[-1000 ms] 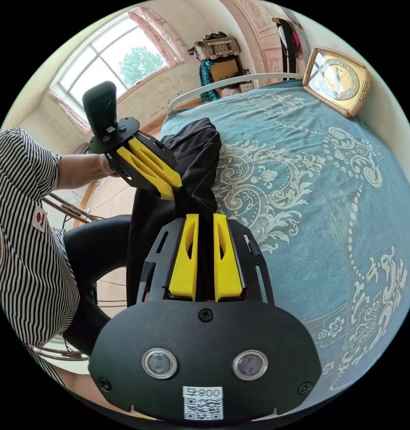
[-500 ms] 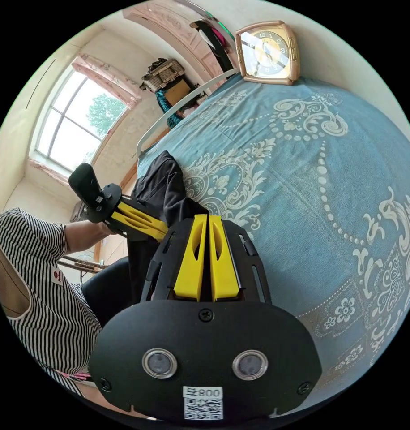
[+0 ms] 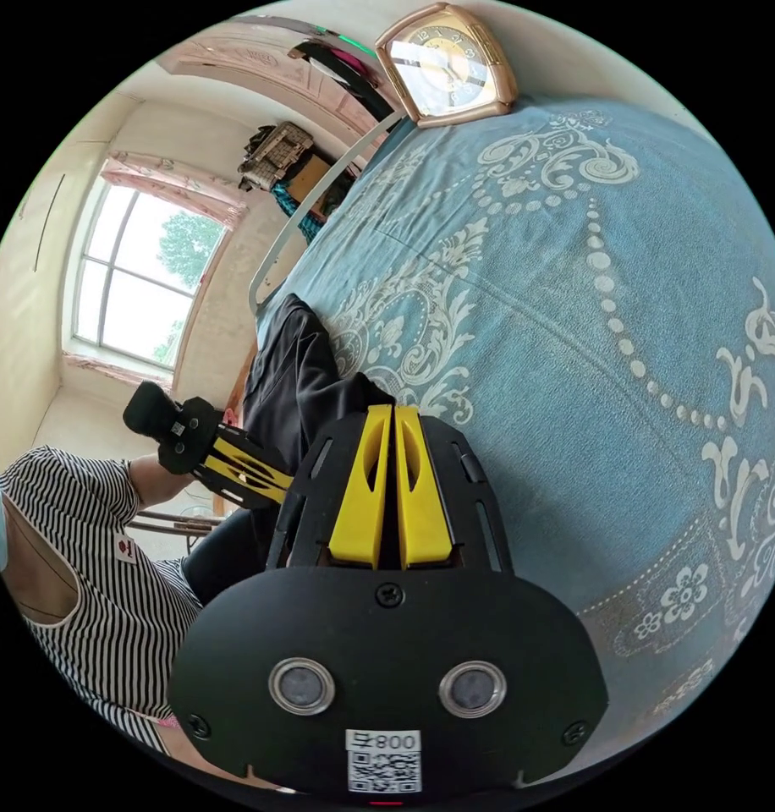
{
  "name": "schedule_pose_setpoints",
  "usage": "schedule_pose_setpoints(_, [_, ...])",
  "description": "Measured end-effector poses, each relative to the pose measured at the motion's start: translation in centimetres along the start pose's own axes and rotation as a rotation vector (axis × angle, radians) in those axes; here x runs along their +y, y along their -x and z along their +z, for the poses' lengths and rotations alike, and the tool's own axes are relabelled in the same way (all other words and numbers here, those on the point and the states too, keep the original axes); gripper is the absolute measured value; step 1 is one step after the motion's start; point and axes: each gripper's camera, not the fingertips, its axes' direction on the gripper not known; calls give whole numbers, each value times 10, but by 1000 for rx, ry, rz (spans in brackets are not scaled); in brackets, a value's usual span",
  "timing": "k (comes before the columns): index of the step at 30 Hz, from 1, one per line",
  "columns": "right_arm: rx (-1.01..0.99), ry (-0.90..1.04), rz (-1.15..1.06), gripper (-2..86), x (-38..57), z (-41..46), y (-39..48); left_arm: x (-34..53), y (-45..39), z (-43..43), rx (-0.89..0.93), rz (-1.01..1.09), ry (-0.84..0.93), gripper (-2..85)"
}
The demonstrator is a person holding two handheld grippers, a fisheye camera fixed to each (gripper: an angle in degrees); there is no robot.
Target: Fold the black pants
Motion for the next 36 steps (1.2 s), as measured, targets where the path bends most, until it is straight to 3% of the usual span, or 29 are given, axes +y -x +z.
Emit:
schedule_pose_setpoints(11, [17,-14,-15,6,-8,-13,2,21,-4,-25,27,-23,70,1])
schedule_pose_setpoints(16, [4,25,19,4,-13,-5,-12,29,5,-38,59,-81,22,8])
schedule_pose_setpoints(23, [-75,-19,37,19,1,-17,-23,-1,66,-93,112,-144,-269,76])
schedule_pose_setpoints(25, [-35,-80,43,20,11,-34,-21,-15,87,-97,80,-157,-259,90])
schedule_pose_setpoints(30, [-19,-190,-2,22,59,-62,6,-46,131,-88,208,-141,-152,105])
schedule_pose_setpoints(33, [10,-97,-63,21,91,-31,44,-51,138,-75,299,-116,-55,77])
schedule_pose_setpoints(36, [170,55,-70,18,120,16,68,-40,139,-87,273,-117,-104,57])
